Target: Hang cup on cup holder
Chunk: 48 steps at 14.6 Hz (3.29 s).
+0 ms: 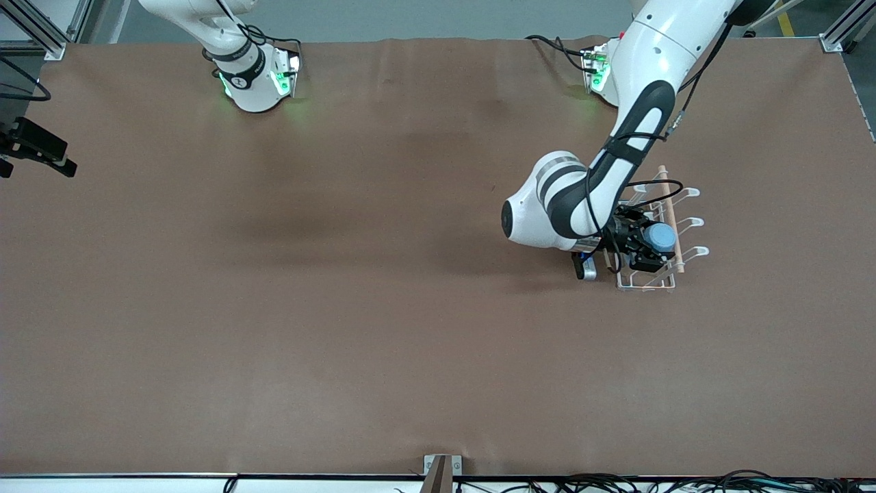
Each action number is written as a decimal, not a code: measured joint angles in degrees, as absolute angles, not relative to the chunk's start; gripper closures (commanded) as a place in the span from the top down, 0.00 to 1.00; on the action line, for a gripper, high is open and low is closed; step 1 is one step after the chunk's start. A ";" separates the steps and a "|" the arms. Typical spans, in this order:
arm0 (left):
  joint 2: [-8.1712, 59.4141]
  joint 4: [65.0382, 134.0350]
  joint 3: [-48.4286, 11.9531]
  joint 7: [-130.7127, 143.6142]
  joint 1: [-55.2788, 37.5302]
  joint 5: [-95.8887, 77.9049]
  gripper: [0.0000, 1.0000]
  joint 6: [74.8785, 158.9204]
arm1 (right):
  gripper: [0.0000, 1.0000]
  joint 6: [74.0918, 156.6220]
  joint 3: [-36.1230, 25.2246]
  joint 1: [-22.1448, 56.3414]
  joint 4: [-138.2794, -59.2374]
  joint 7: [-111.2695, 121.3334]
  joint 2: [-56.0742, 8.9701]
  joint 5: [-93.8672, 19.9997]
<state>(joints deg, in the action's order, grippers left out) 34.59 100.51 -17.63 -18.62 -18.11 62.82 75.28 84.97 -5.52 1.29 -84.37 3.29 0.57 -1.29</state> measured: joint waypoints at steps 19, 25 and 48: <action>17.71 77.11 -17.43 2.31 -4.52 21.32 1.00 79.91 | 1.00 84.90 -5.70 1.23 -84.57 3.28 0.57 -1.28; 13.49 73.94 -17.71 3.37 -1.77 15.28 1.00 80.93 | 1.00 84.96 -5.71 1.23 -84.59 3.28 0.57 -1.28; -8.38 95.47 -6.07 4.67 -2.65 1.30 1.00 84.43 | 1.00 85.31 -5.77 1.22 -84.66 3.28 0.56 -1.21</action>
